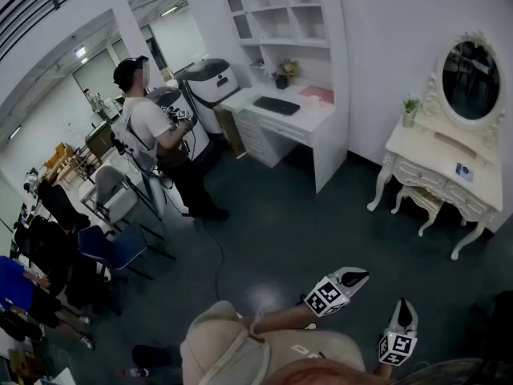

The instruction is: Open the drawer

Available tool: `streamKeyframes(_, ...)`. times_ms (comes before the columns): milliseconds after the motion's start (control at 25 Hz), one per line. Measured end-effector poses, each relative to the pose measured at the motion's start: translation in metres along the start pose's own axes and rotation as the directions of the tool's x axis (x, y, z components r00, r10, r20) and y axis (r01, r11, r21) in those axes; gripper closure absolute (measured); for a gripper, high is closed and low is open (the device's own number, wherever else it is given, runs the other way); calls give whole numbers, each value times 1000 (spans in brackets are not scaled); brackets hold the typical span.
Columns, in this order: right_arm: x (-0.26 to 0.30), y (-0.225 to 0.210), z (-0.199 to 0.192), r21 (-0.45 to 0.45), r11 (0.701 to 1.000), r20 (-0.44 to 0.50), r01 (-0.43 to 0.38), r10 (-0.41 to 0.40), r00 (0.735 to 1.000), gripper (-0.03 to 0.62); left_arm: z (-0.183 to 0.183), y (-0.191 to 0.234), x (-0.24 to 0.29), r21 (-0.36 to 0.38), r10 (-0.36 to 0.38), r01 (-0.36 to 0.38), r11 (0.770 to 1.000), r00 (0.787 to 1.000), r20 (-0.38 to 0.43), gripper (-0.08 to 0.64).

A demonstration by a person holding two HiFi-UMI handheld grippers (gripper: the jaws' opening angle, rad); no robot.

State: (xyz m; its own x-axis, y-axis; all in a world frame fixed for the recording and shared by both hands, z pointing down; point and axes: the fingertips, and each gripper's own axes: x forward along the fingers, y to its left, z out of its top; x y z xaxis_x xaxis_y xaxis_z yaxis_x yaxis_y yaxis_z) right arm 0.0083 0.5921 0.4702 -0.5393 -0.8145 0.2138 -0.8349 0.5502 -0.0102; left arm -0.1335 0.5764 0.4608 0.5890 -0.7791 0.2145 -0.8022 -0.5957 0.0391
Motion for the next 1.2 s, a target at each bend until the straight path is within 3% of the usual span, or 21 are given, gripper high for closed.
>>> streamKeyframes(240,1,-6,2,-21,999,2,-28,28,1000,589,3,4,0,-14,44,-43,999,999,22,552)
streamKeyframes(480,-10,-5,2,-24,999,19,29,-29,999,589,-2,-4,3,-6,-16,16,1000,1000,17,552)
streamKeyframes(640,15,8,29,-79,996,75,46,-40,996,589,14,23,8,27,-28,26,999,997,67,552)
streamKeyframes(880,20,-12,35,-23,994,14,102,-102,995,589,33,24,36,14,-90,89,996,995,49,552)
streamKeyframes(1200,45,6,23,-5,991,-38,131,-131,991,589,13,59,34,-18,-121,121,992,993,9,552)
